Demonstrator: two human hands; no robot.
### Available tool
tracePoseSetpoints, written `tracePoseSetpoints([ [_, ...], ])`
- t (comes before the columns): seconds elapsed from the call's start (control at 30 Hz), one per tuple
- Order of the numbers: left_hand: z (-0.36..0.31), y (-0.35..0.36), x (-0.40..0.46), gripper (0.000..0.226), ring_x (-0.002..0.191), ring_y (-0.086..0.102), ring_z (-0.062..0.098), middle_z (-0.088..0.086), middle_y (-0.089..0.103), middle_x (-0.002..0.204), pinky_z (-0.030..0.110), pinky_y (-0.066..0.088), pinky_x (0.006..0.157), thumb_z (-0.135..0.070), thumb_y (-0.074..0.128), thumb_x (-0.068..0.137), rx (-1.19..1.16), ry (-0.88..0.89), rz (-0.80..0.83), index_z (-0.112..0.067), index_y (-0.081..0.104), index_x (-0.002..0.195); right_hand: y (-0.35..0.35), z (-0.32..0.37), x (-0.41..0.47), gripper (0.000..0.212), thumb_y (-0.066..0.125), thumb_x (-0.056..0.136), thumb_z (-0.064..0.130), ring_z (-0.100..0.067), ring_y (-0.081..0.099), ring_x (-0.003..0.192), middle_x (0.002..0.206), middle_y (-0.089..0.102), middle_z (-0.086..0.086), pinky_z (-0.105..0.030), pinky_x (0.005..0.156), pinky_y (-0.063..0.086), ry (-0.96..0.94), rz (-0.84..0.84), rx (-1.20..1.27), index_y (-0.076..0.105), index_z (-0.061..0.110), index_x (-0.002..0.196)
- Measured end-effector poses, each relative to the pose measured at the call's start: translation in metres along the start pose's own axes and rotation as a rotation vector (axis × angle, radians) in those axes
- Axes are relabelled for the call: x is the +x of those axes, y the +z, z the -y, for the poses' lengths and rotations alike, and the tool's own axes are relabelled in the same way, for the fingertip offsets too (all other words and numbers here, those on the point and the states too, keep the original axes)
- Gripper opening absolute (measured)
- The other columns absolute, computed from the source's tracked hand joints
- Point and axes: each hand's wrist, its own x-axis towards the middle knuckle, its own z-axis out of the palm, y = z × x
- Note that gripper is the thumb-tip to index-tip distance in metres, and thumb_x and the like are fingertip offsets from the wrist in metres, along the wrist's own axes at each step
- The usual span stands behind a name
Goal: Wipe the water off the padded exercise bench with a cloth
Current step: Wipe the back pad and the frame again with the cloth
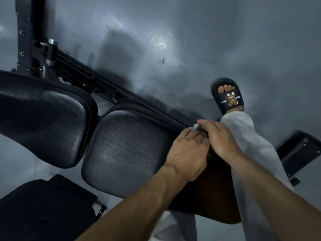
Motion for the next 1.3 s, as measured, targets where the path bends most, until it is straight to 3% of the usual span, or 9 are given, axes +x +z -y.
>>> tracePoseSetpoints([
  [0.17, 0.073, -0.034, -0.017, 0.044, 0.121, 0.062, 0.016, 0.000, 0.072, 0.122, 0.034, 0.023, 0.122, -0.031, 0.036, 0.092, -0.079, -0.140, -0.151, -0.030, 0.065, 0.125, -0.022, 0.000, -0.001, 0.039, 0.039, 0.109, 0.031, -0.011, 0.049, 0.138, 0.145, 0.059, 0.008, -0.039, 0.120, 0.035, -0.135, 0.026, -0.047, 0.058, 0.026, 0.142],
  [0.37, 0.098, -0.053, -0.032, 0.039, 0.105, 0.064, 0.016, -0.003, 0.073, 0.103, 0.032, 0.023, 0.123, -0.029, 0.029, 0.093, -0.273, -0.287, -0.256, -0.022, 0.063, 0.112, 0.003, 0.054, -0.005, 0.049, 0.030, 0.109, 0.042, 0.002, 0.035, 0.143, 0.155, 0.045, 0.012, -0.022, 0.121, 0.025, -0.453, 0.105, -0.108, 0.045, 0.027, 0.153],
  [0.47, 0.079, -0.065, -0.037, 0.017, 0.090, 0.063, 0.015, -0.005, 0.067, 0.094, 0.040, 0.048, 0.093, -0.023, 0.039, 0.105, -0.709, -0.359, -0.310, -0.020, 0.055, 0.111, 0.009, 0.086, -0.007, 0.055, 0.029, 0.107, 0.049, 0.005, 0.032, 0.144, 0.154, 0.044, 0.014, -0.018, 0.120, 0.025, -0.617, 0.261, -0.211, 0.046, 0.023, 0.152],
  [0.6, 0.060, -0.068, -0.059, 0.012, 0.087, 0.065, 0.014, -0.006, 0.068, 0.099, 0.048, 0.053, 0.079, -0.033, 0.043, 0.110, -1.007, -0.514, -0.447, -0.026, 0.051, 0.115, -0.006, 0.118, -0.007, 0.039, 0.046, 0.103, 0.055, -0.002, 0.065, 0.085, 0.094, 0.071, 0.012, -0.023, 0.070, 0.049, -0.730, 0.406, -0.361, 0.066, 0.031, 0.126],
  [0.73, 0.049, -0.054, -0.078, 0.013, 0.102, 0.062, 0.015, -0.010, 0.062, 0.108, 0.037, 0.052, 0.087, -0.027, 0.050, 0.108, -0.940, -0.520, -0.634, -0.026, 0.059, 0.118, -0.014, 0.144, -0.010, 0.031, 0.067, 0.095, 0.046, 0.001, 0.068, 0.085, 0.094, 0.073, 0.014, -0.020, 0.073, 0.054, -0.707, 0.523, -0.479, 0.071, 0.029, 0.120],
  [0.87, 0.048, -0.040, -0.105, 0.009, 0.091, 0.065, 0.016, -0.008, 0.065, 0.098, 0.030, 0.055, 0.078, -0.035, 0.055, 0.105, -1.086, -0.738, -0.779, -0.030, 0.062, 0.109, 0.000, 0.159, -0.019, 0.010, 0.071, 0.095, 0.030, 0.000, 0.064, 0.071, 0.077, 0.069, 0.014, -0.012, 0.060, 0.044, -0.680, 0.665, -0.595, 0.074, 0.025, 0.103],
  [1.07, 0.082, 0.021, -0.140, 0.040, 0.075, 0.066, 0.015, -0.002, 0.069, 0.077, 0.032, 0.048, 0.067, -0.056, 0.050, 0.100, -1.238, -1.313, -0.572, -0.022, 0.061, 0.083, 0.037, 0.194, 0.006, 0.014, 0.073, 0.089, 0.016, -0.004, 0.047, 0.075, 0.091, 0.054, 0.009, -0.019, 0.069, 0.040, -0.960, 0.095, -0.568, 0.068, 0.015, 0.101],
  [1.17, 0.088, 0.042, -0.130, 0.038, 0.074, 0.061, 0.021, 0.002, 0.062, 0.076, 0.038, 0.050, 0.069, -0.051, 0.053, 0.101, -1.286, -1.372, -0.560, -0.018, 0.055, 0.083, 0.073, 0.198, 0.005, 0.018, 0.068, 0.091, 0.023, -0.019, 0.055, 0.077, 0.091, 0.056, 0.006, -0.036, 0.071, 0.044, -0.988, 0.175, -0.738, 0.057, 0.019, 0.105],
  [1.3, 0.093, 0.042, -0.124, 0.034, 0.088, 0.059, 0.026, 0.005, 0.060, 0.088, 0.045, 0.053, 0.082, -0.048, 0.049, 0.103, -1.253, -1.400, -0.499, -0.019, 0.051, 0.086, 0.113, 0.168, -0.023, 0.038, 0.078, 0.078, 0.023, -0.025, 0.059, 0.054, 0.072, 0.062, 0.001, -0.034, 0.045, 0.043, -1.286, 0.425, -1.124, 0.046, 0.021, 0.096],
])
